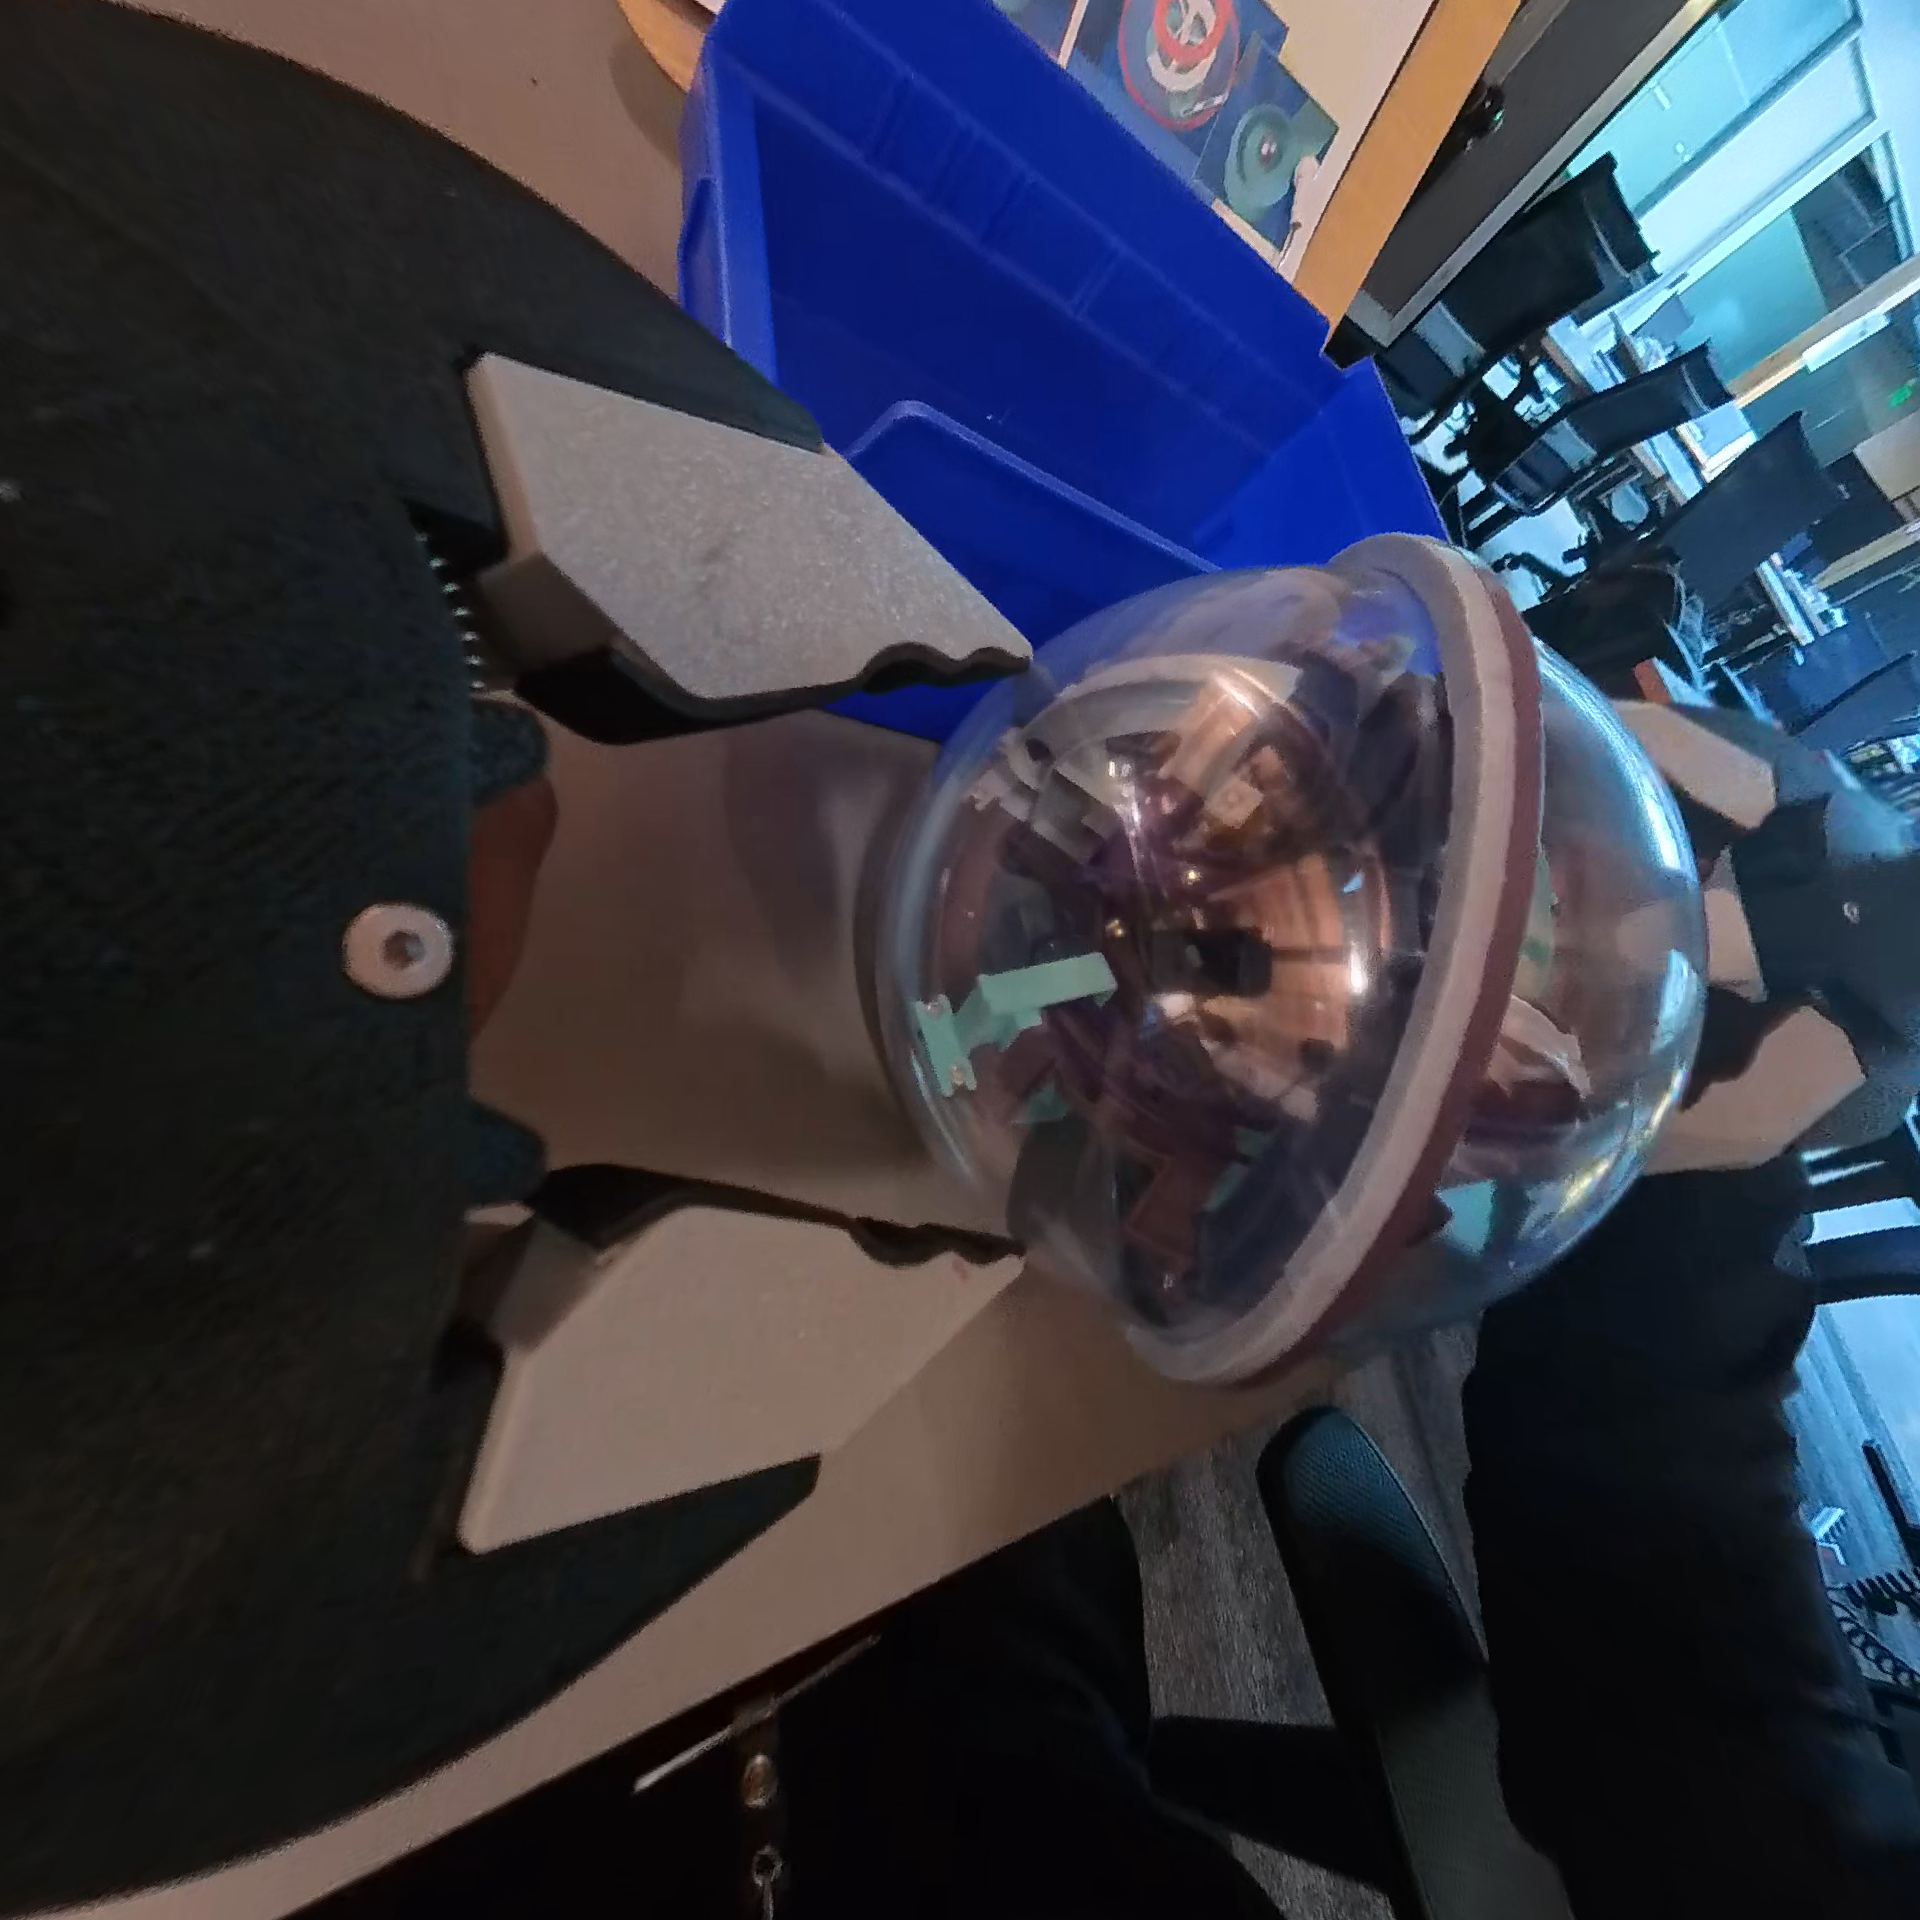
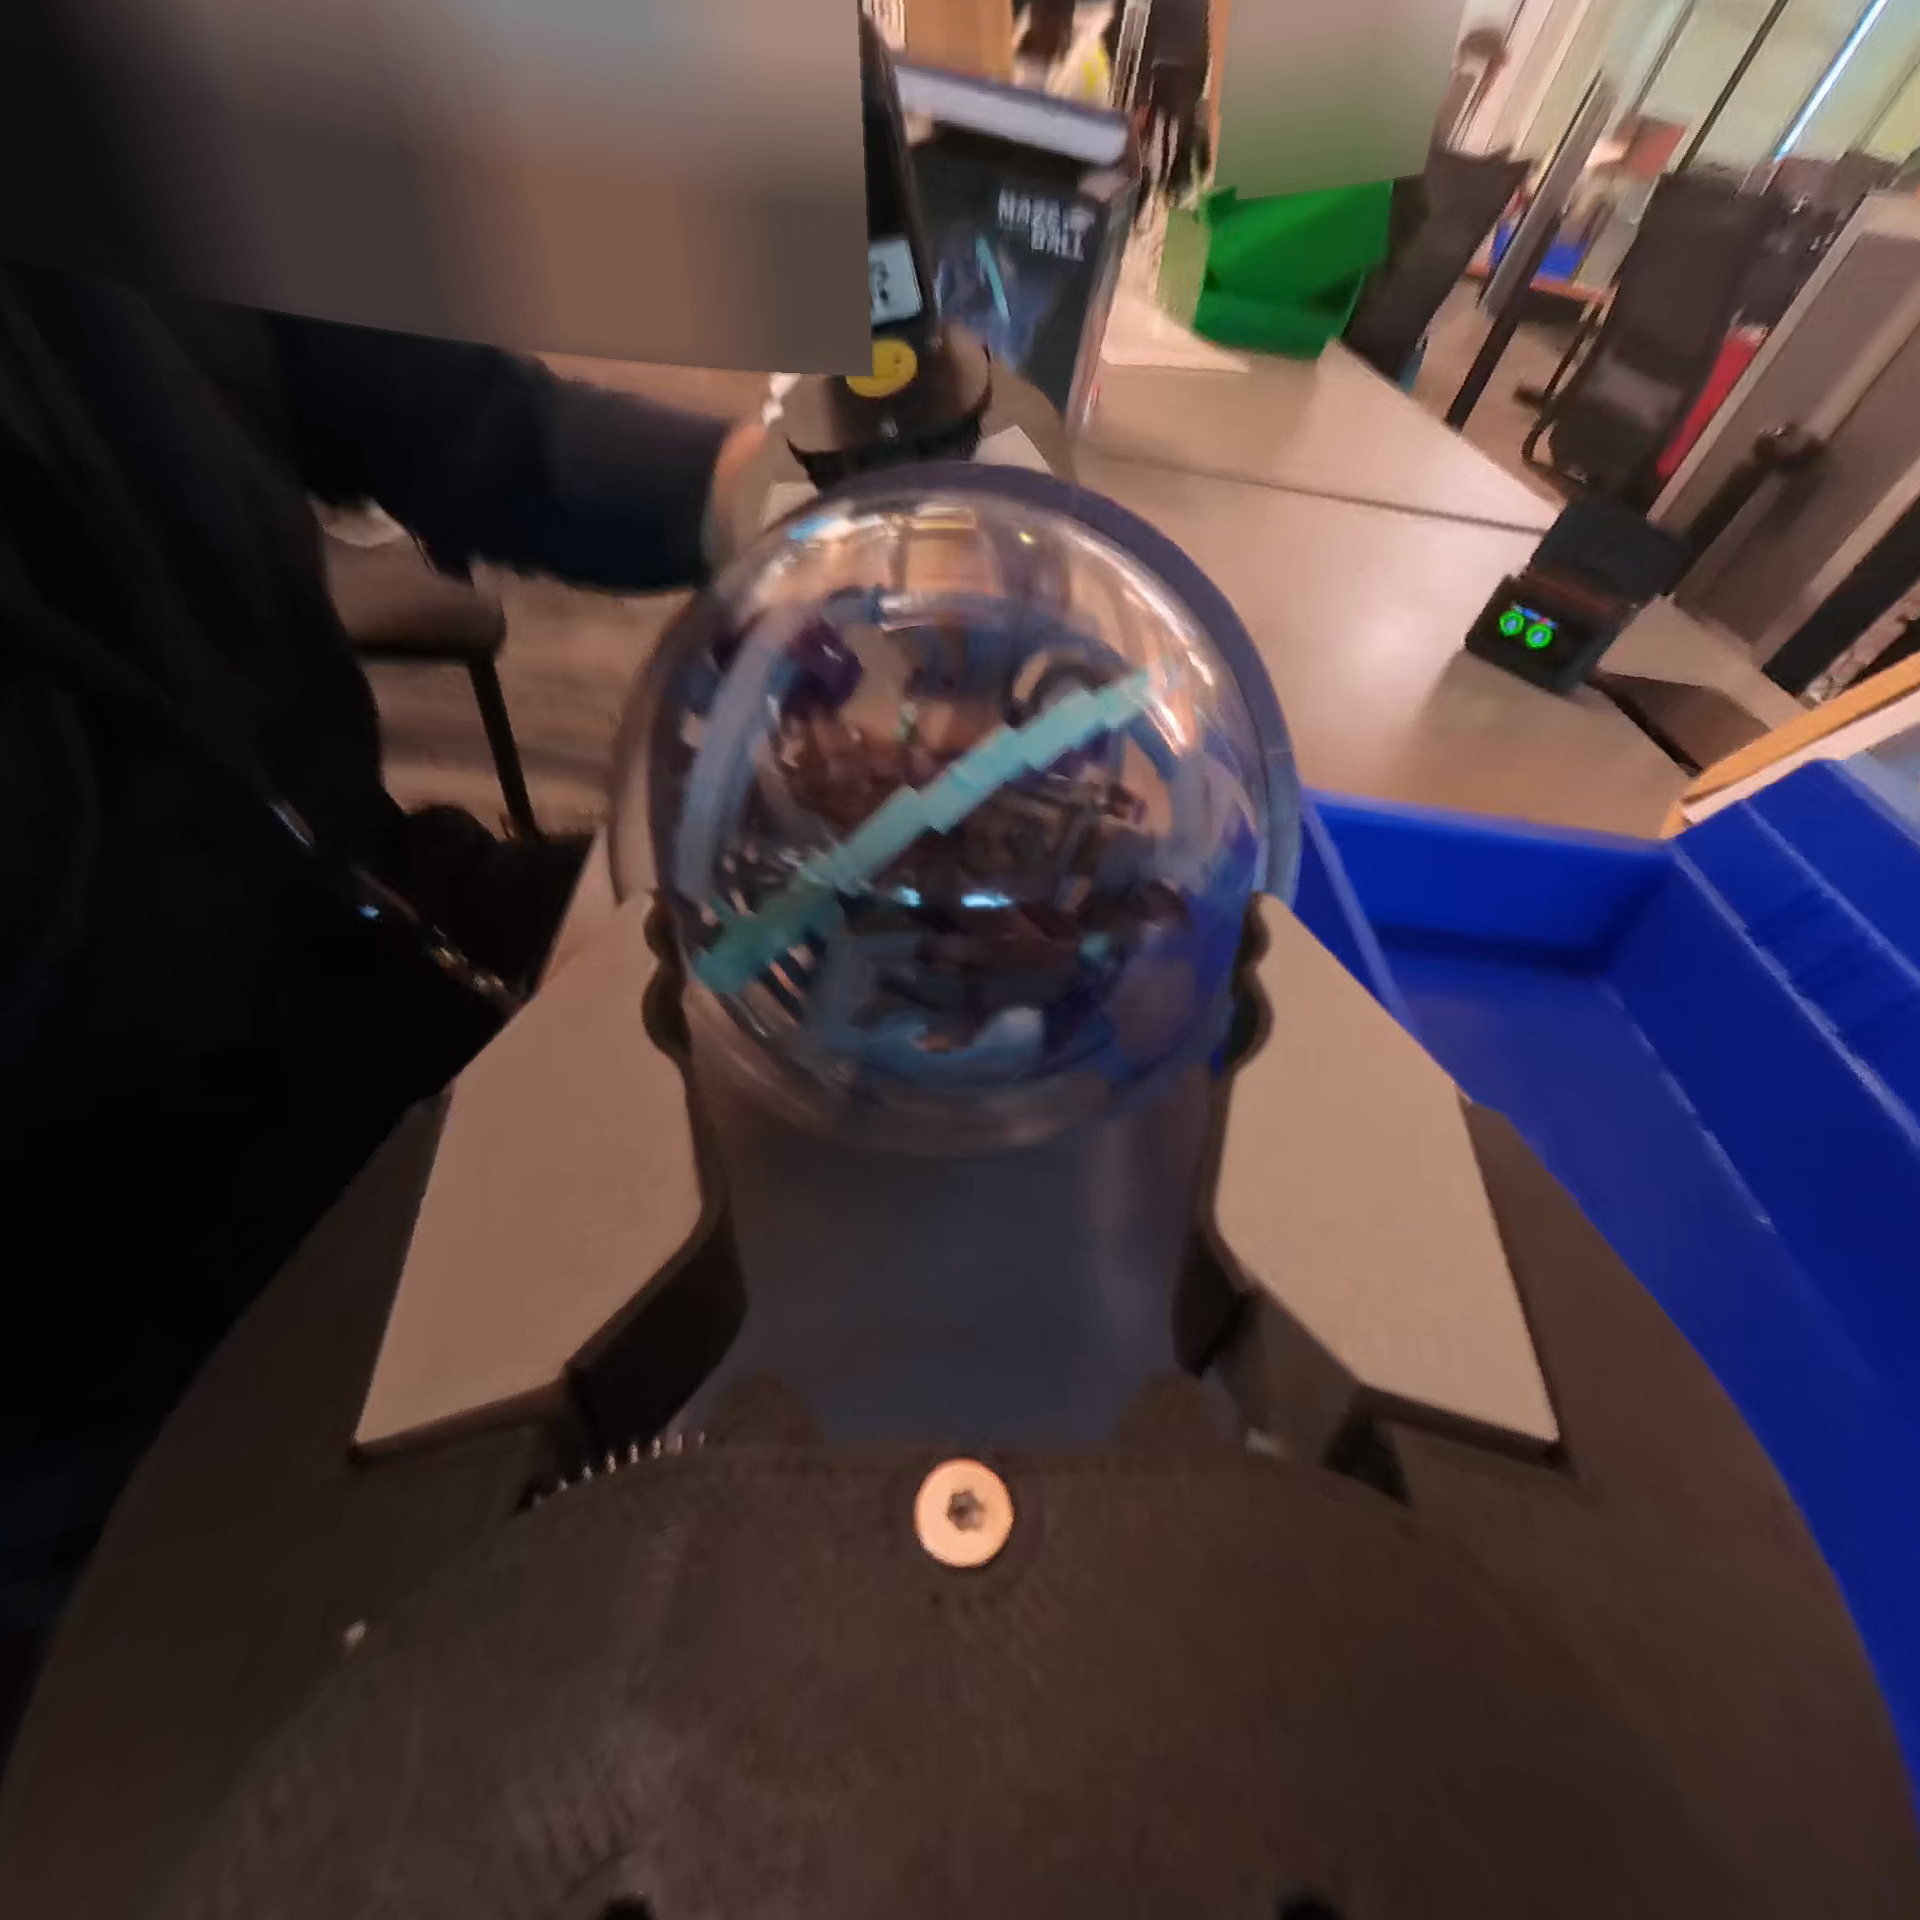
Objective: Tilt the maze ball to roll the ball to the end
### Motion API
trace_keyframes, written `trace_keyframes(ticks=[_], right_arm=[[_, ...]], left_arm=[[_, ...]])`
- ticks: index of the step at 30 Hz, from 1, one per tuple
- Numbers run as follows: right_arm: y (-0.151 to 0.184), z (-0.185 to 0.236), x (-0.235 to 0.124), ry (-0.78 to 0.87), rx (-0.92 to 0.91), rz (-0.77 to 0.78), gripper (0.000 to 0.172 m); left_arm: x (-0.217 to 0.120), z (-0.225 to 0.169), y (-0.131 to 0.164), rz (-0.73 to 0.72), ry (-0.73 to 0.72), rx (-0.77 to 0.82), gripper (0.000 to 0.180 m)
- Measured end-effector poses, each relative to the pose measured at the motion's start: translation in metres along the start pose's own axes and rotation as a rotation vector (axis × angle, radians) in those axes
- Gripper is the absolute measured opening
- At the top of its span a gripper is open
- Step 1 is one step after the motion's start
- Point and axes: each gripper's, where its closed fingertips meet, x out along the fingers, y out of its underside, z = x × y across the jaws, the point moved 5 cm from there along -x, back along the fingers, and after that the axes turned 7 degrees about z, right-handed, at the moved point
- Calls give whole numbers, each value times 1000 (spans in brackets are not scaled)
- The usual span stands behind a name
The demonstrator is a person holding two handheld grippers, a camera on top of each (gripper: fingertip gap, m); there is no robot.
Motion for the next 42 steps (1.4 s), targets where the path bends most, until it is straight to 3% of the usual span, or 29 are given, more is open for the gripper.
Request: trace_keyframes(ticks=[7, 13, 25, 42], right_arm=[[7, 8, 17, 24, 49, 70, 124], [13, 1, 12, -15, 55, 75, 127], [18, -10, -5, -23, 65, 49, 111], [27, -12, -10, 19, 147, 10, 108]], left_arm=[[0, -2, -2, 1, -7, -4, 101], [0, -6, -3, 3, -14, 32, 98], [-10, -6, -10, -49, -35, 77, 79], [9, 2, 2, -1, -43, -5, 95]])
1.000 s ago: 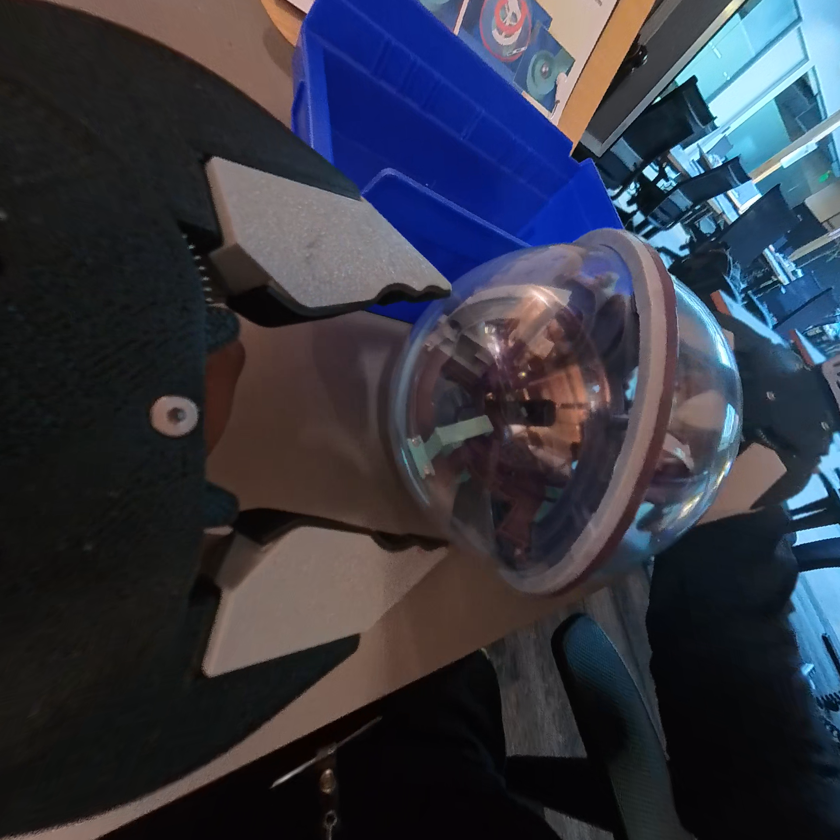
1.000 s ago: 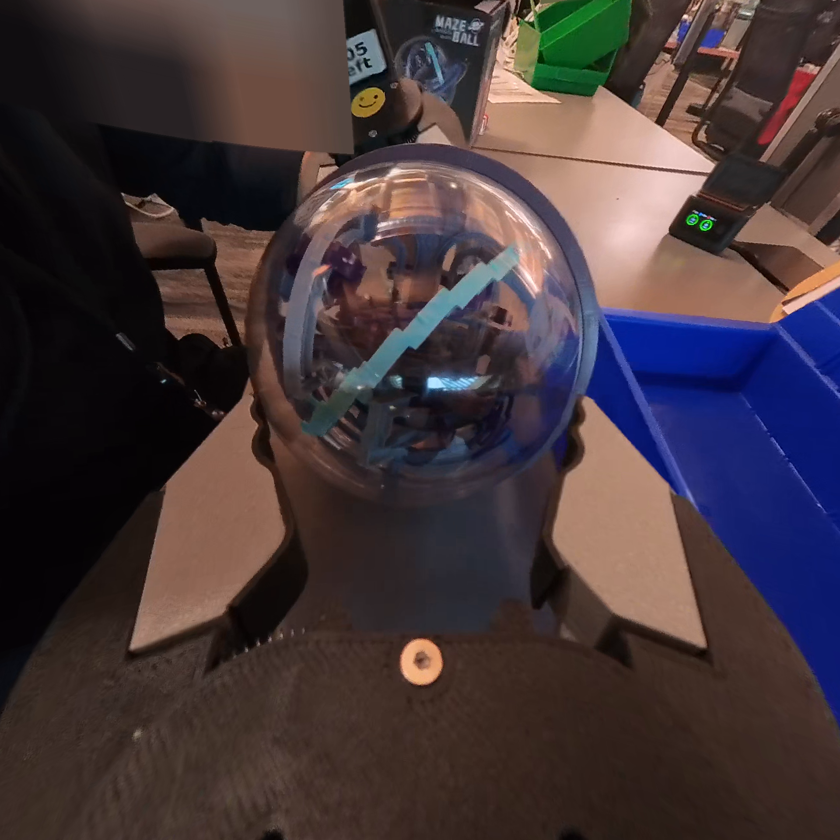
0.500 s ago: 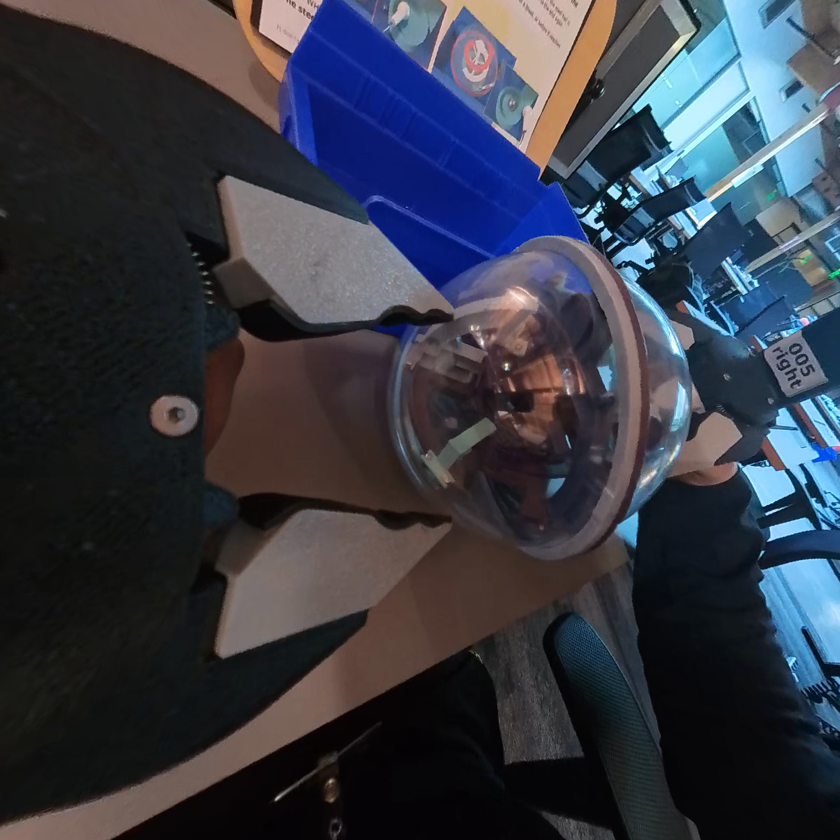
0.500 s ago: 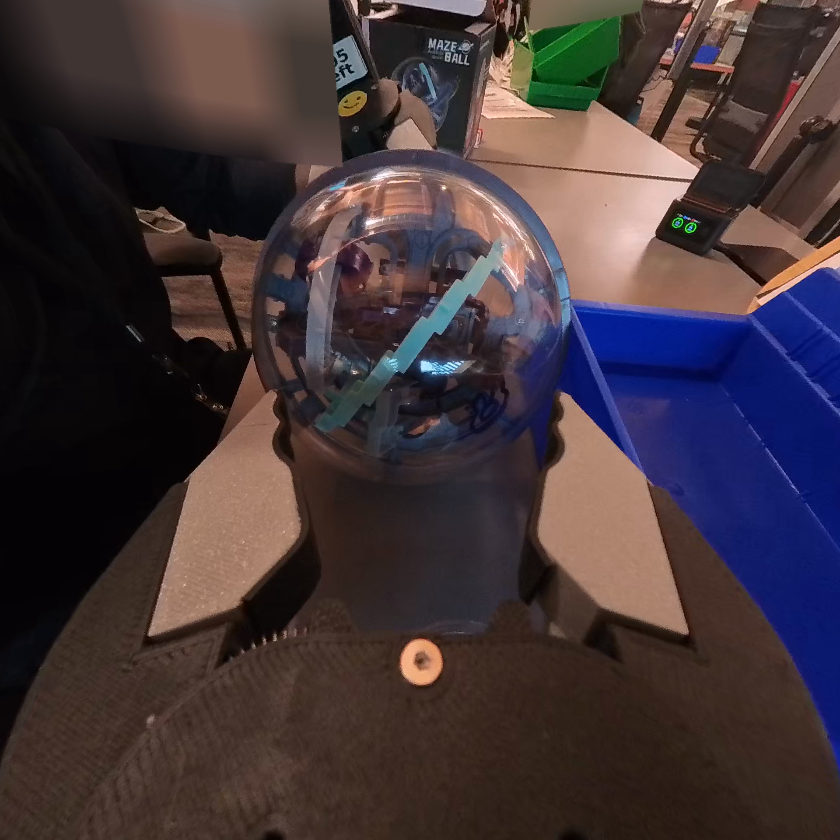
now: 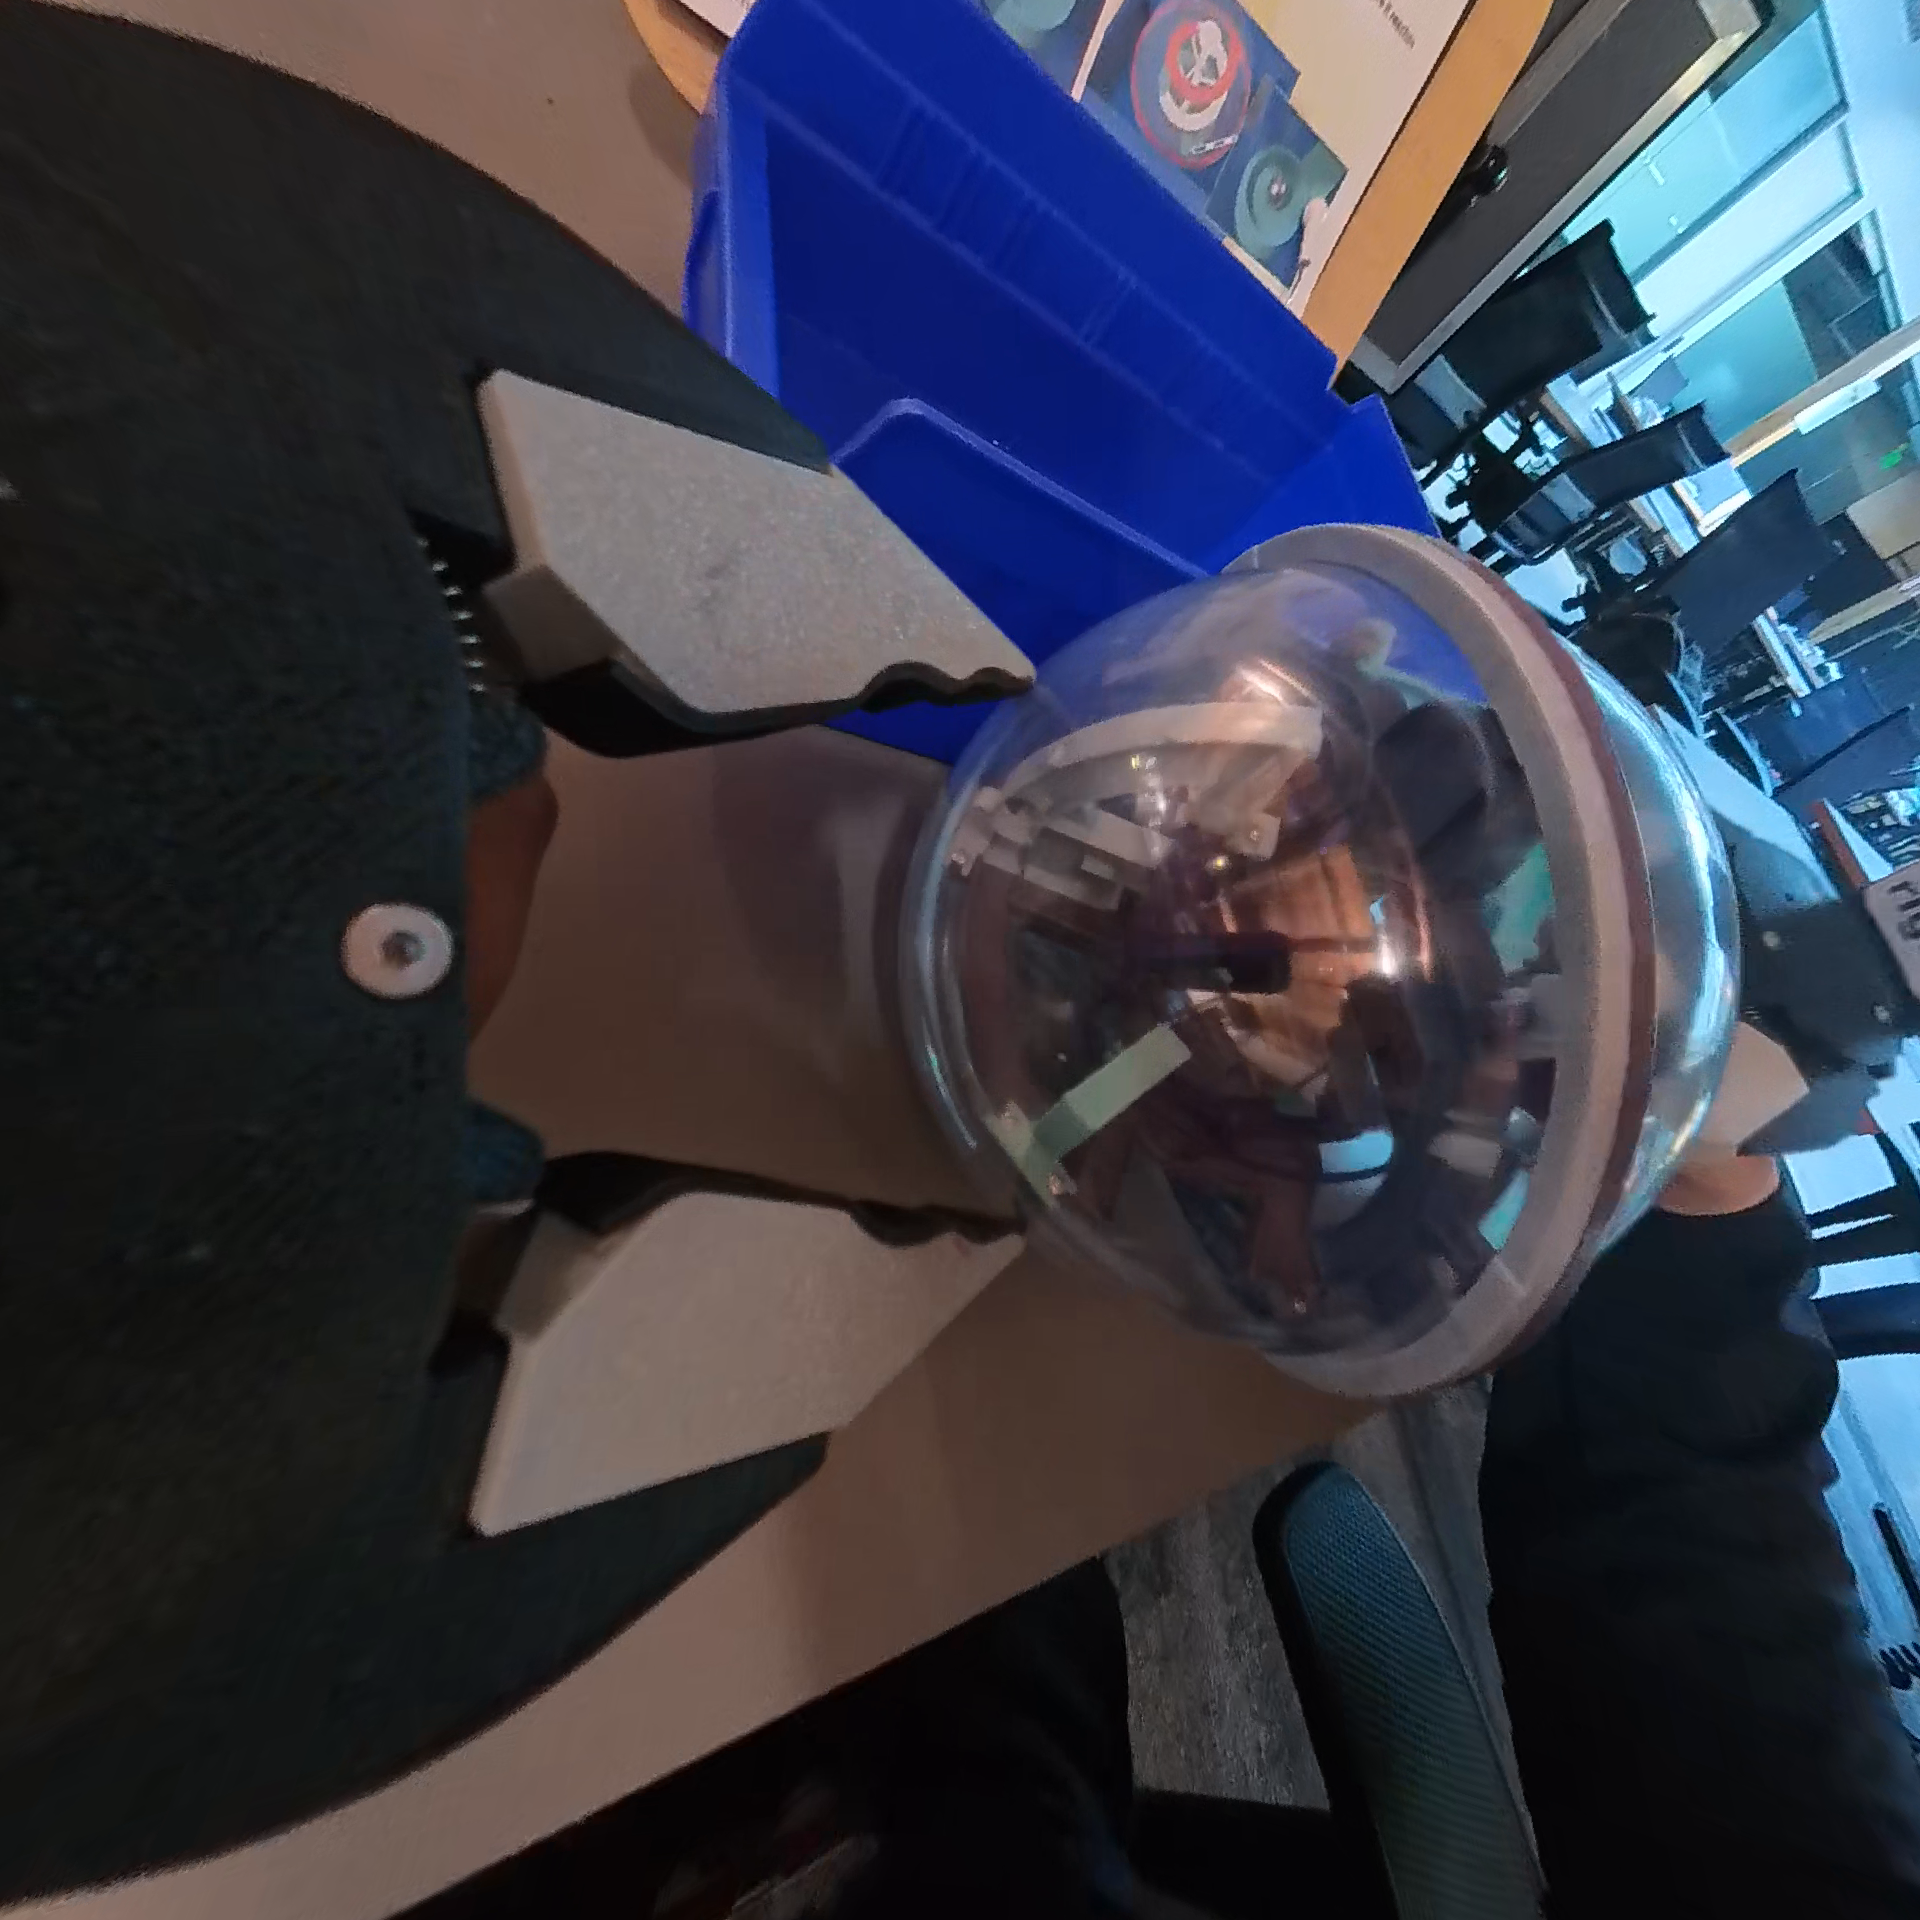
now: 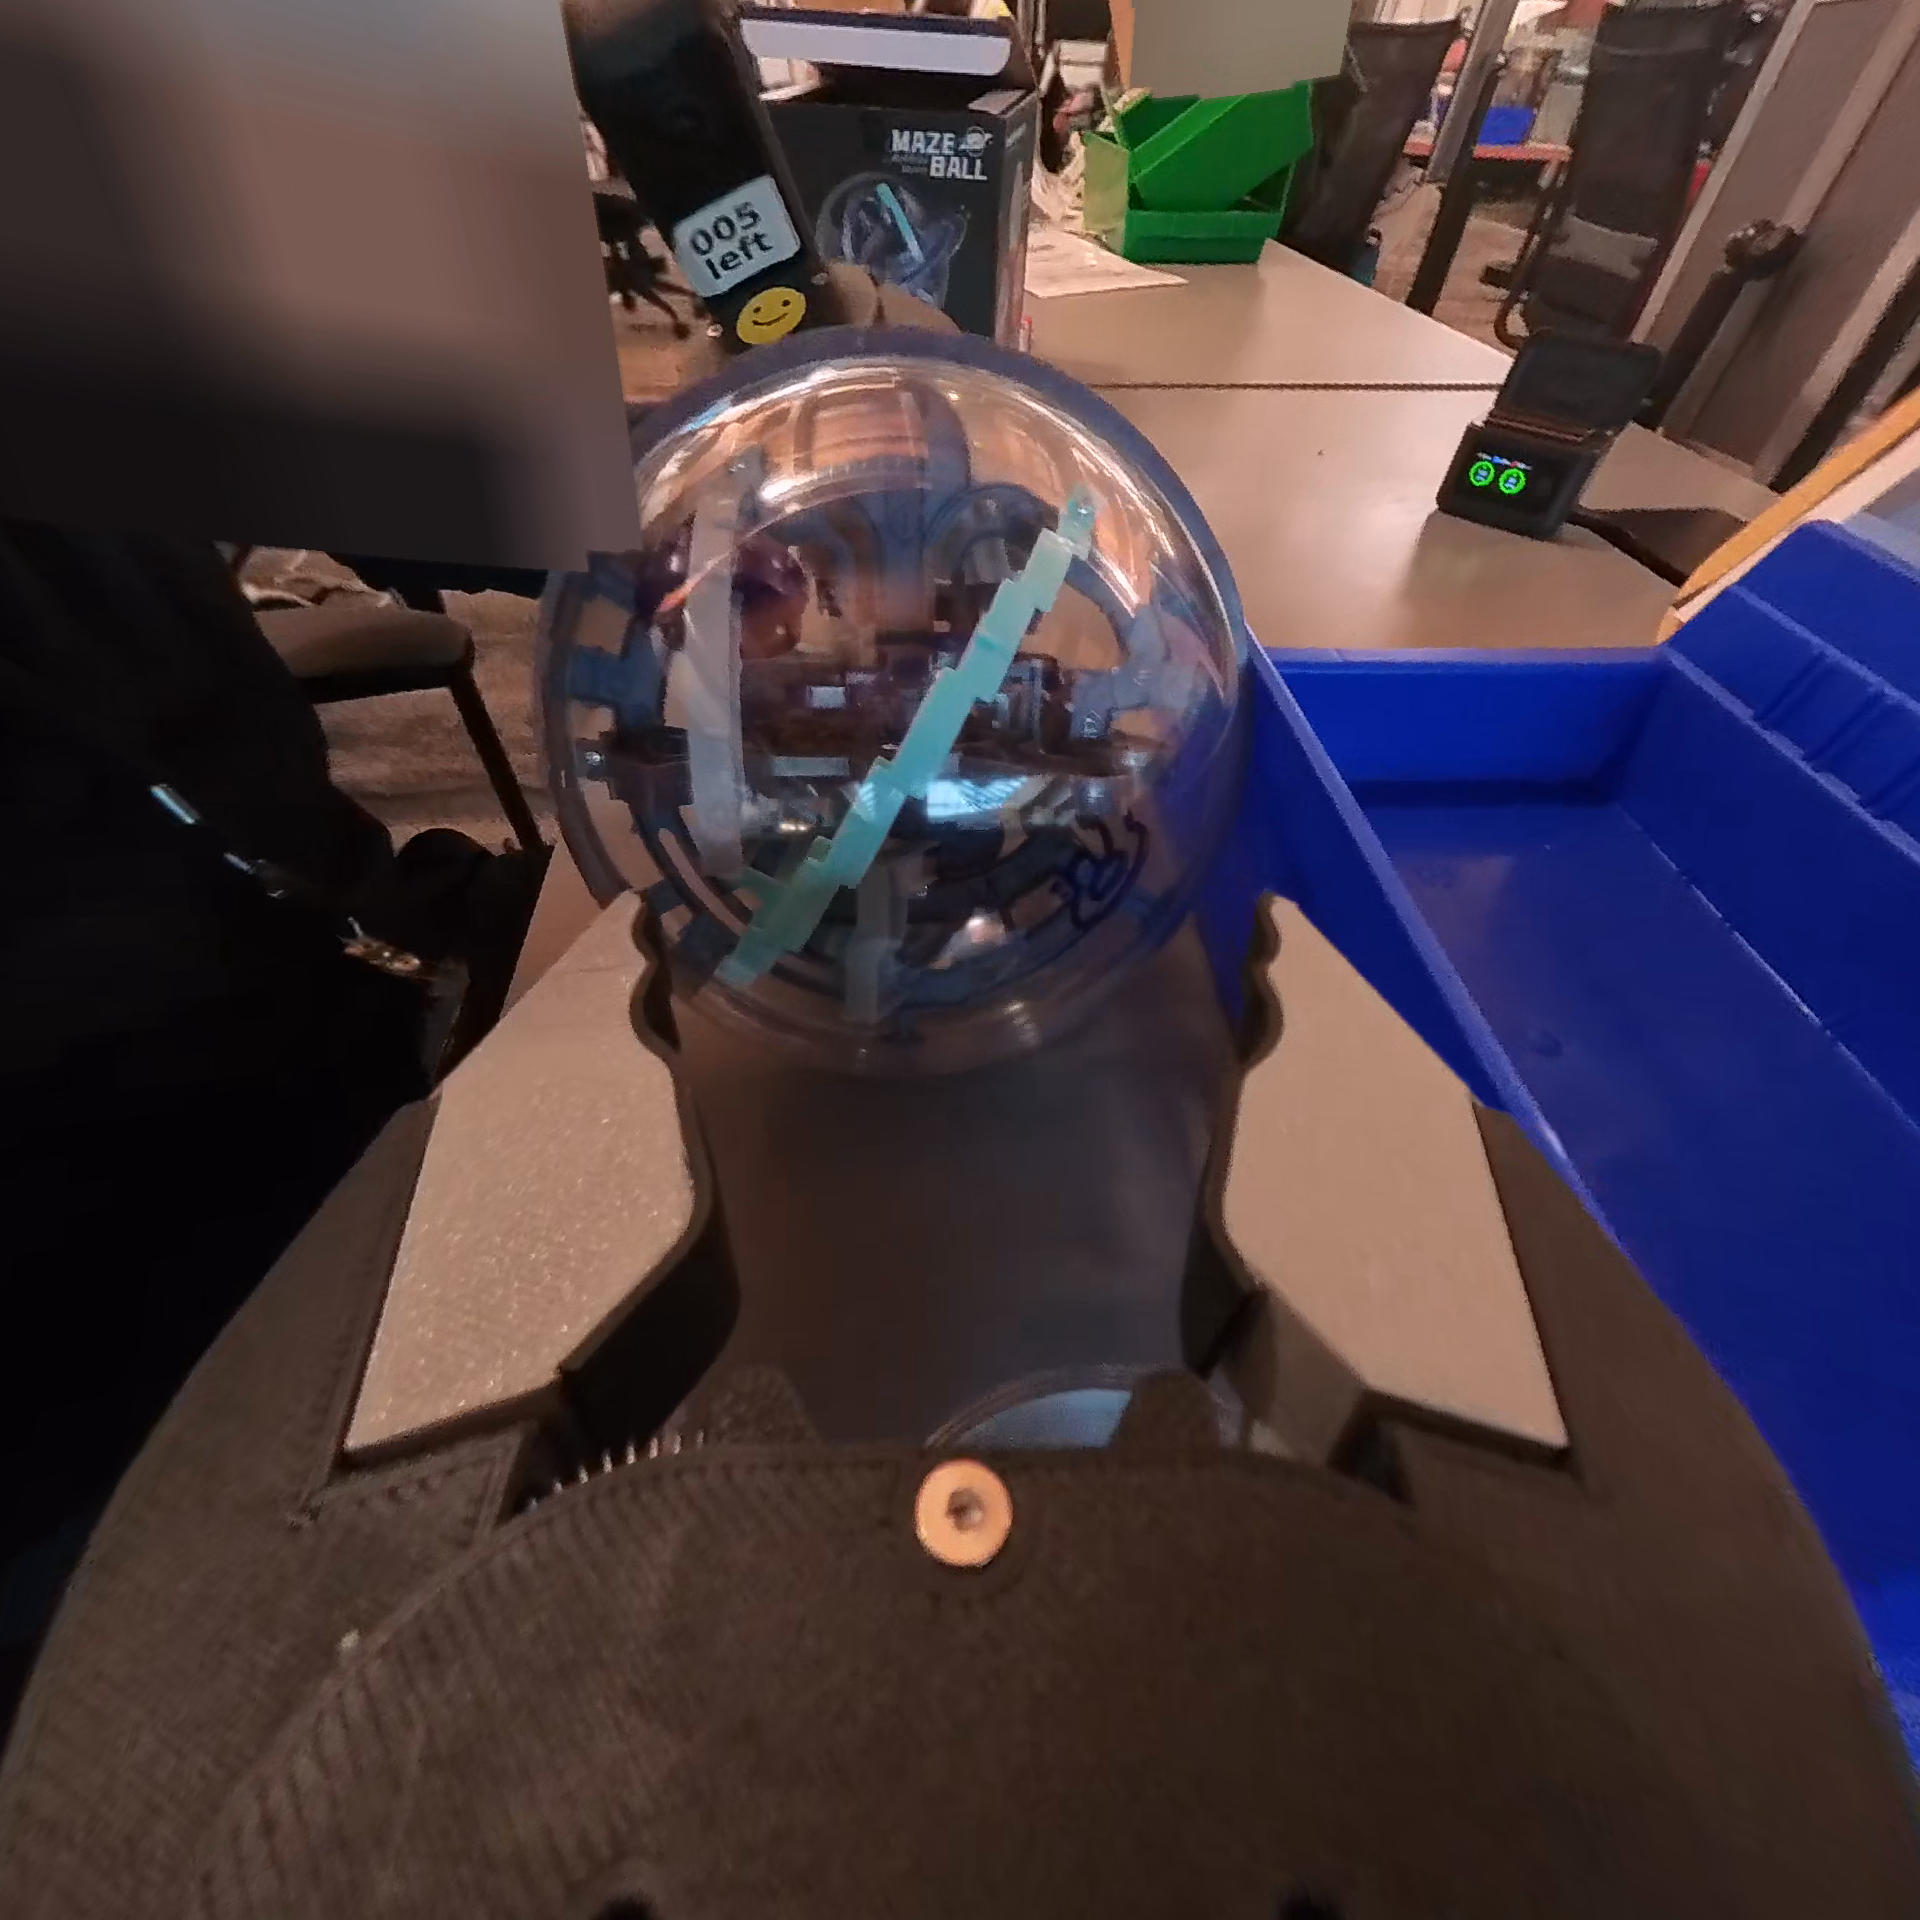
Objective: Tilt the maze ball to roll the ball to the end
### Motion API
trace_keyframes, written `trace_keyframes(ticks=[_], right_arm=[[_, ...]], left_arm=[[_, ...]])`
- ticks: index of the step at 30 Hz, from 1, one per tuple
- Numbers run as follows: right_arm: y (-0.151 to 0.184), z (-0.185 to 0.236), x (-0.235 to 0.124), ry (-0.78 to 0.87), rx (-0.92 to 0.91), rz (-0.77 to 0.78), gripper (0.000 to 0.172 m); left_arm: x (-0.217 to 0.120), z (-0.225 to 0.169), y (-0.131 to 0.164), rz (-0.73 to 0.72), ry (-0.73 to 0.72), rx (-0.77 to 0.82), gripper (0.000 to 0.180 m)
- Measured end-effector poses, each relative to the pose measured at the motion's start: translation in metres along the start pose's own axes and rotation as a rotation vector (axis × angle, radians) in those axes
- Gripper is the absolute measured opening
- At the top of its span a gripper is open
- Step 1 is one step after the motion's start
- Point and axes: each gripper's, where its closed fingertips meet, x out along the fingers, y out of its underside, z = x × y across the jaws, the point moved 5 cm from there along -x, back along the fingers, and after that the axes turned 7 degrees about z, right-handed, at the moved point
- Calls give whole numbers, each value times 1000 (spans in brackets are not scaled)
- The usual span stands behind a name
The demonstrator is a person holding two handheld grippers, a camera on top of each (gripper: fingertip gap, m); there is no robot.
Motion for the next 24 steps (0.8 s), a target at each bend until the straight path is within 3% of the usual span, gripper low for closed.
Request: trace_keyframes(ticks=[6, 24], right_arm=[[9, -4, -11, 63, 73, -15, 106], [11, -1, -15, 142, 102, 14, 110]], left_arm=[[-2, -2, -3, -17, -13, 21, 88], [4, -5, -6, -21, -74, 54, 96]])
